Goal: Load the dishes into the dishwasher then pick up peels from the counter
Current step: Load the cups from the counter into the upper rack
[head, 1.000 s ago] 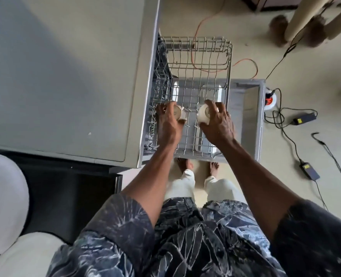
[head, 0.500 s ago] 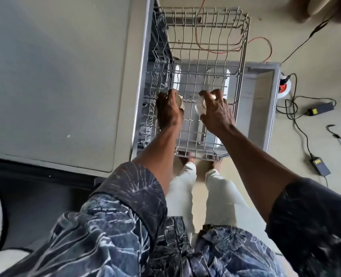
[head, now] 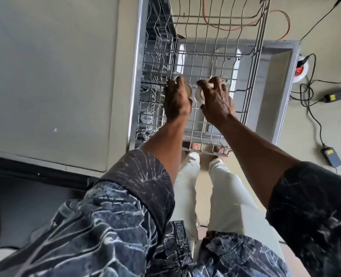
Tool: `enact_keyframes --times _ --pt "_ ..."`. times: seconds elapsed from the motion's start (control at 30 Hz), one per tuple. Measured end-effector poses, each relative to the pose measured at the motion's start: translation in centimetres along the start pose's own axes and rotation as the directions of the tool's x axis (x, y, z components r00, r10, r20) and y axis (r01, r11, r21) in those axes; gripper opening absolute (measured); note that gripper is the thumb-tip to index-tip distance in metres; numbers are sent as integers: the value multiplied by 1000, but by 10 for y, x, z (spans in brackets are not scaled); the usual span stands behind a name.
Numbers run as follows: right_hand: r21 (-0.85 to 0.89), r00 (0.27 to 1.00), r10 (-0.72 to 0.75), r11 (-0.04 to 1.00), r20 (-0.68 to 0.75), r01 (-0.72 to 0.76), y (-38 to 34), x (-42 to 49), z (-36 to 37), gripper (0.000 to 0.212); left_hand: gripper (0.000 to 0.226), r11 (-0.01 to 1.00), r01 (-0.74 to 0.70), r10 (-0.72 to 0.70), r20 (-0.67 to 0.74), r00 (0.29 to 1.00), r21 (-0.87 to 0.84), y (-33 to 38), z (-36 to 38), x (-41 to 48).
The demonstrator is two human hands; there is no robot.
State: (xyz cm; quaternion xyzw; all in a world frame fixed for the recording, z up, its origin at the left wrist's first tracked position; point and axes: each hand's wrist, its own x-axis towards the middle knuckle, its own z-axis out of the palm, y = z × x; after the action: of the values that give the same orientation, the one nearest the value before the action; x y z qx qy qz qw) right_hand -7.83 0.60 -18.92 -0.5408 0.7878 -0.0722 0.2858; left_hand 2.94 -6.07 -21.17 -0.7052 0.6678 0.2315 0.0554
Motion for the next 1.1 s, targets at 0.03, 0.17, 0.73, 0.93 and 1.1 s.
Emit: enact_keyframes --times 0.03,0.17,0.73,0.93,1.1 --pt "-6 1000 -7 1000 5 7 1 1 1 77 41 999 21 -21 9 1000 -24 1 2 3" --pt "-18 999 -13 1000 32 14 3 6 6 75 53 997 7 -7 10 1000 -77 6 -4 -2" --pt "-33 997 39 999 66 -36 12 13 26 78 86 996 9 -18 104 994 87 1 7 10" --pt "1 997 37 999 68 -37 13 15 26 82 82 999 43 -42 75 996 -13 -6 9 11" --pt "19 998 41 999 44 -42 10 16 26 75 56 959 24 17 141 990 -284 -17 23 23"
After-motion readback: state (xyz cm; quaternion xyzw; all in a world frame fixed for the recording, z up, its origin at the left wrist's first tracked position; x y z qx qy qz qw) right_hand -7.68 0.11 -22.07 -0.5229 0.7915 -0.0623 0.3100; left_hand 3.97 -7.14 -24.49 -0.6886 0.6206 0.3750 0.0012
